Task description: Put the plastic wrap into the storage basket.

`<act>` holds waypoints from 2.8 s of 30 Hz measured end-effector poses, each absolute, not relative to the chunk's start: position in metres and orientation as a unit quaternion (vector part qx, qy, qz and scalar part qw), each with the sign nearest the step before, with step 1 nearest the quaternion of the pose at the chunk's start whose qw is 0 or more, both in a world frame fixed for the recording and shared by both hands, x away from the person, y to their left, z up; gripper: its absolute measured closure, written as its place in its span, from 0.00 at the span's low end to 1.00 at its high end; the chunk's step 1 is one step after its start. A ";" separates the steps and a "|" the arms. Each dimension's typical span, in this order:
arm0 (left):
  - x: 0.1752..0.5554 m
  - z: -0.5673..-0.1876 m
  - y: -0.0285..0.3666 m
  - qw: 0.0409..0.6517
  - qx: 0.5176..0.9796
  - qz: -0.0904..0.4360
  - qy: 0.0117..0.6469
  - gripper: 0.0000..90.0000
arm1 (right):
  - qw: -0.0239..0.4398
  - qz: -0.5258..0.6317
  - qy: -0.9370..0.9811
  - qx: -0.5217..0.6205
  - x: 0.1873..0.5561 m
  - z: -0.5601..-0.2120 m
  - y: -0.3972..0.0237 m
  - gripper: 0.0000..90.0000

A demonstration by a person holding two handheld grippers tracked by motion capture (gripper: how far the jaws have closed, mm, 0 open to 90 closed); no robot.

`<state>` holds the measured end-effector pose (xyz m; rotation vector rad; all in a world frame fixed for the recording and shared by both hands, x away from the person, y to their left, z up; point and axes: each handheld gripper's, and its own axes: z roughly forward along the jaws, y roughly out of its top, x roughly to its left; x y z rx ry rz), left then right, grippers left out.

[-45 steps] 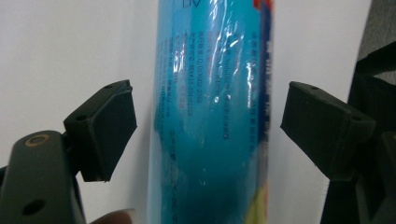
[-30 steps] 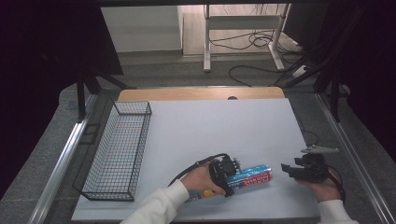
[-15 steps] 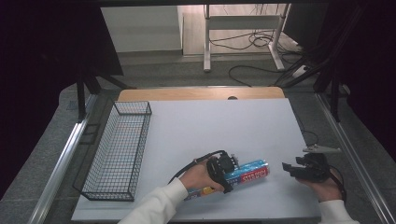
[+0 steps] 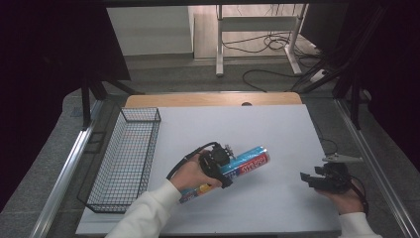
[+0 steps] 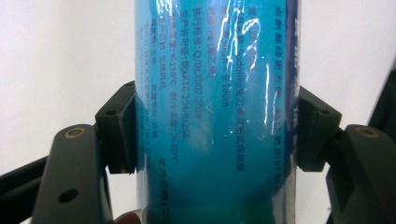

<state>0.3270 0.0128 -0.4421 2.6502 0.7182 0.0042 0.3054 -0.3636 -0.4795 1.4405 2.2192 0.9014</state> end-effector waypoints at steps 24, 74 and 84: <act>0.333 -0.397 0.098 0.241 0.902 0.048 0.354 0.35 | 0.178 0.335 0.787 0.487 0.306 -0.475 -0.357 0.38; 0.338 -0.411 0.277 0.202 0.783 0.120 0.575 0.35 | 0.181 0.333 0.786 0.488 0.311 -0.475 -0.353 0.36; 0.349 -0.427 0.285 0.202 0.760 0.107 0.608 0.35 | 0.183 0.331 0.786 0.488 0.311 -0.475 -0.354 0.36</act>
